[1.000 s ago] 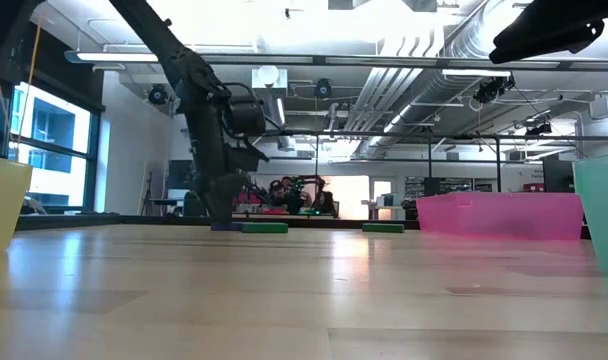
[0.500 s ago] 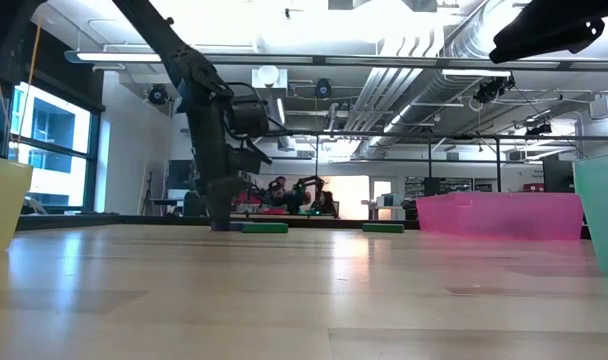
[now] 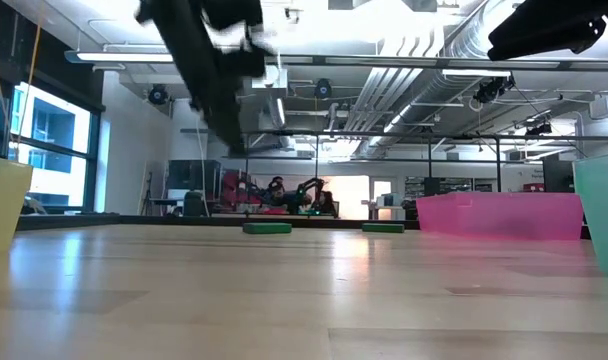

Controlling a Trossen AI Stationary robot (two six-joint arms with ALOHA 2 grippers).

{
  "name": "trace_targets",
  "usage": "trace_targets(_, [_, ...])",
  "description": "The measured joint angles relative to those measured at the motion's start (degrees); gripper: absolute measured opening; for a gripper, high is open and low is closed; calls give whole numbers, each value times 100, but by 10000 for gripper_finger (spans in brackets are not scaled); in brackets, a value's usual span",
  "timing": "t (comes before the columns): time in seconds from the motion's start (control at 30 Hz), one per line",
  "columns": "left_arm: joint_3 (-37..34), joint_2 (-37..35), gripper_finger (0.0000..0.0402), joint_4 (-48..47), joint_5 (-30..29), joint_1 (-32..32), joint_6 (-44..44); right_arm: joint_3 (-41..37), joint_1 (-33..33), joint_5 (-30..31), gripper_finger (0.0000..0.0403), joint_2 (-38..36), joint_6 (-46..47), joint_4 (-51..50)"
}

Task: Sort blocks
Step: Put the blue block into the yellow bin

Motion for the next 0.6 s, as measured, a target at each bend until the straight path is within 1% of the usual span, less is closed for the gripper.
trace_targets(0.13, [0,-432,59,326,-34,-1177,-86,0,0,18,171,0,73,-105])
trace_targets(0.23, [4,-563,59,595,-82,-2072,215,0,0,20,171,0,68,-105])
trace_targets(0.33, [4,-564,59,721,-490,-2901,250,0,0,22,171,2,64,-103])
trace_targets(0.4, [4,-530,59,846,-779,-3358,-75,0,0,25,171,2,60,-107])
trace_targets(0.6, [4,-450,59,941,-1491,-4538,-1578,0,0,66,171,4,12,-129])
